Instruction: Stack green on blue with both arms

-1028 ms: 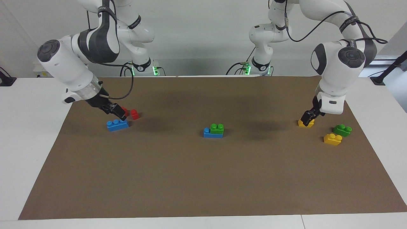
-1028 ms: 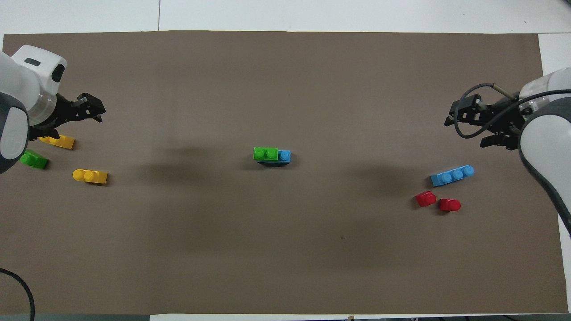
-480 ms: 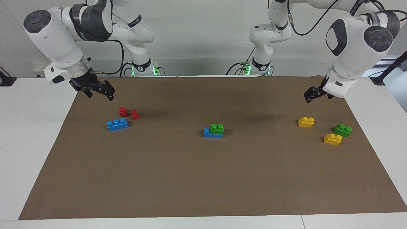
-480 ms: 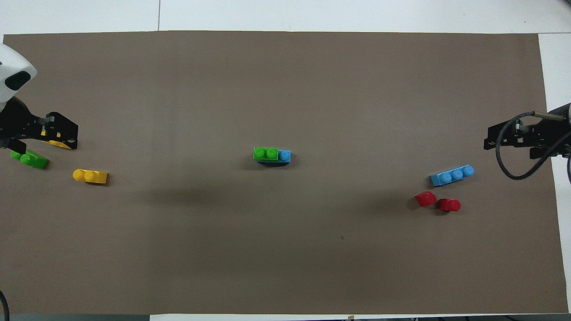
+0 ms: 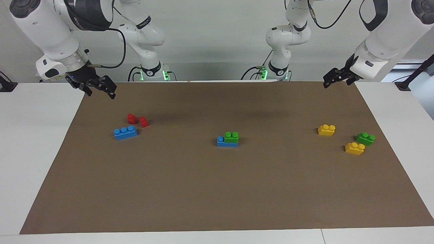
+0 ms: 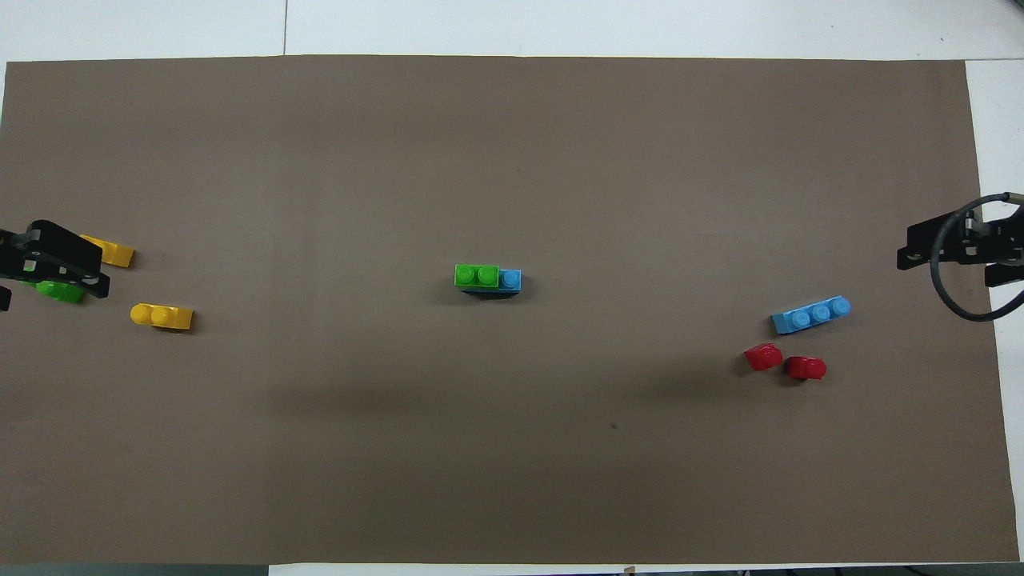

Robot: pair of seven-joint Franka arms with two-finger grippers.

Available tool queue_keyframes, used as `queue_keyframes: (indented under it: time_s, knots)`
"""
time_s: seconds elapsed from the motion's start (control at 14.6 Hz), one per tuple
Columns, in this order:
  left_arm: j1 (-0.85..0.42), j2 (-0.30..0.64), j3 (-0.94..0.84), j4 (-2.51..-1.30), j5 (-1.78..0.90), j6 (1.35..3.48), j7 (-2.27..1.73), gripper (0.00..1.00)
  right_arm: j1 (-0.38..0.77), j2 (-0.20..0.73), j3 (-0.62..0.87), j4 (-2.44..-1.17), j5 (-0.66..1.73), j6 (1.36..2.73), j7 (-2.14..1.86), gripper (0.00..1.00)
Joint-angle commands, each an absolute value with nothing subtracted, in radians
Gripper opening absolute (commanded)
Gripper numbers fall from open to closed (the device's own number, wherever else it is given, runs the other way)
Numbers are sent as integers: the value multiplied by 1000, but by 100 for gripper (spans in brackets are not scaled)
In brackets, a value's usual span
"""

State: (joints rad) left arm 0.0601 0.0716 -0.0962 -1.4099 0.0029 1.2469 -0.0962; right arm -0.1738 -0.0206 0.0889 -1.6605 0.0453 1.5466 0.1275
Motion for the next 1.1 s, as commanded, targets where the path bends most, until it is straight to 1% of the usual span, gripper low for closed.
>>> queue_keyframes:
  time_s: [0.0, 0.27, 0.41, 0.69, 1.03]
  knots:
    - [71, -27, -103, -1529, -17, 1301, -141, 100, -192, 2, 101, -1631, 17, 1528, 107, 100]
    - [63, -93, -103, -1630, -17, 1382, -146, 100, -190, 5, 104, -1623, -11, 1537, 100, 100]
    - [63, -104, -103, -1658, -17, 1431, -144, 100, -181, 20, 103, -1589, -12, 1536, 60, 100]
    - [61, -100, -104, -1652, -15, 1483, -127, 100, -183, 26, 104, -1580, -29, 1537, -24, 100]
    - [64, -95, -103, -1647, -15, 1490, -57, 100, -181, 28, 104, -1582, -29, 1539, -64, 100]
